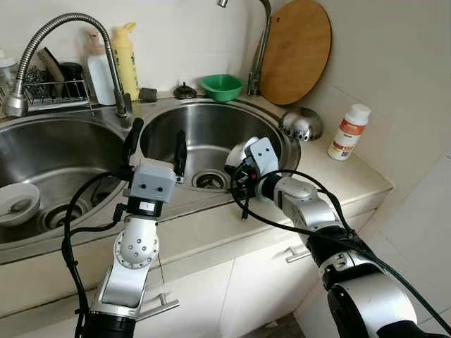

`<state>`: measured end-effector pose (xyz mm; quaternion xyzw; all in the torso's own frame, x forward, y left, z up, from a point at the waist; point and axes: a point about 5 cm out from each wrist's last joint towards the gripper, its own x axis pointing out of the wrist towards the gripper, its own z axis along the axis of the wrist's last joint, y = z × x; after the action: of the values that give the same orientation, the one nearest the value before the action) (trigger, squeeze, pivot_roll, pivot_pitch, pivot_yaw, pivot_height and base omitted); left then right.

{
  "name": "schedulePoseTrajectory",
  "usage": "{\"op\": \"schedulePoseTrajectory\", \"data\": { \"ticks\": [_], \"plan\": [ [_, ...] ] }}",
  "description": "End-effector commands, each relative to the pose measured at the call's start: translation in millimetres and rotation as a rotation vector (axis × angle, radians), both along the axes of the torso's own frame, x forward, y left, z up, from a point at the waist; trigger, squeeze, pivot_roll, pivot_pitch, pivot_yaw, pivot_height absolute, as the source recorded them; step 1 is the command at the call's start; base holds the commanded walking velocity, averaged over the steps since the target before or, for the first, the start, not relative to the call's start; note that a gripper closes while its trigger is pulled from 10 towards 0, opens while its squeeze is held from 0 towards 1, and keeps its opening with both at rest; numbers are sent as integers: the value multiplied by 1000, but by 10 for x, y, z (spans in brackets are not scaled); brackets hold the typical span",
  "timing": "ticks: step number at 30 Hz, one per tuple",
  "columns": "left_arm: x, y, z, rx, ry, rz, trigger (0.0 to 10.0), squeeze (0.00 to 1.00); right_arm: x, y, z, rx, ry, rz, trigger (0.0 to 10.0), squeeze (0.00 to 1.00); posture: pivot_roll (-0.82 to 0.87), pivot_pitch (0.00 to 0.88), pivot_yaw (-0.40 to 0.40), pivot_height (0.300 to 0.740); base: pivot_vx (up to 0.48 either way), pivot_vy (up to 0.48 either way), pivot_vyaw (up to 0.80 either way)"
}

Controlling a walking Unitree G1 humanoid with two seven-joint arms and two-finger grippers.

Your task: Kitchen organization

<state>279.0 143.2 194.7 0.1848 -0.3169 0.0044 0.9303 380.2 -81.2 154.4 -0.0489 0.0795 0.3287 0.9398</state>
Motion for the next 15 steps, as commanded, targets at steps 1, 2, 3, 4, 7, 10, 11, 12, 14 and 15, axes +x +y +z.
{"op": "schedulePoseTrajectory", "data": {
  "ticks": [1, 2, 3, 4, 7, 10, 11, 12, 14, 15],
  "plan": [
    [9, -5, -43, -8, 25, 1, 10000, 0, 14, -54, -46, 14, 50, -27, 10000, 1000, 62, 0, -91, 740, 0, 0, 0],
    [10, -7, -43, -8, 25, 0, 10000, 0, 17, -60, -45, 17, 52, -31, 10000, 1000, 59, 0, -89, 740, 0, 0, 0],
    [13, -8, -45, -8, 27, -1, 10000, 0, 23, -69, -31, 41, 54, -40, 10000, 1000, 59, 0, -89, 740, 0, 0, 0],
    [14, -7, -49, -9, 29, -1, 10000, 0, 24, -71, -28, 44, 54, -42, 10000, 1000, 59, 0, -89, 740, 0, 0, 0],
    [17, -3, -58, -13, 36, 0, 10000, 0, 23, -70, -35, 49, 68, -46, 10000, 1000, 58, 0, -88, 740, 0, 0, 0],
    [17, -2, -63, -14, 38, 0, 10000, 0, 9, -57, -54, 43, 73, -39, 10000, 1000, 59, 0, -89, 740, 0, 0, 0],
    [17, 1, -65, -15, 39, 0, 10000, 0, 1, -46, -51, 41, 64, -30, 10000, 1000, 60, 0, -89, 740, 0, 0, 0],
    [17, 2, -65, -15, 40, 0, 10000, 0, -2, -41, -45, 42, 58, -27, 10000, 1000, 60, 0, -89, 740, 0, 0, 0],
    [17, 5, -68, -17, 41, 0, 10000, 0, 17, -56, 16, 48, 6, -59, 10000, 565, 61, 0, -90, 740, 0, 0, 0],
    [15, 5, -67, -20, 41, 0, 10000, 0, 32, -74, 89, 76, -44, -83, 10000, 0, 61, 0, -90, 740, 0, 0, 0]
  ]
}}
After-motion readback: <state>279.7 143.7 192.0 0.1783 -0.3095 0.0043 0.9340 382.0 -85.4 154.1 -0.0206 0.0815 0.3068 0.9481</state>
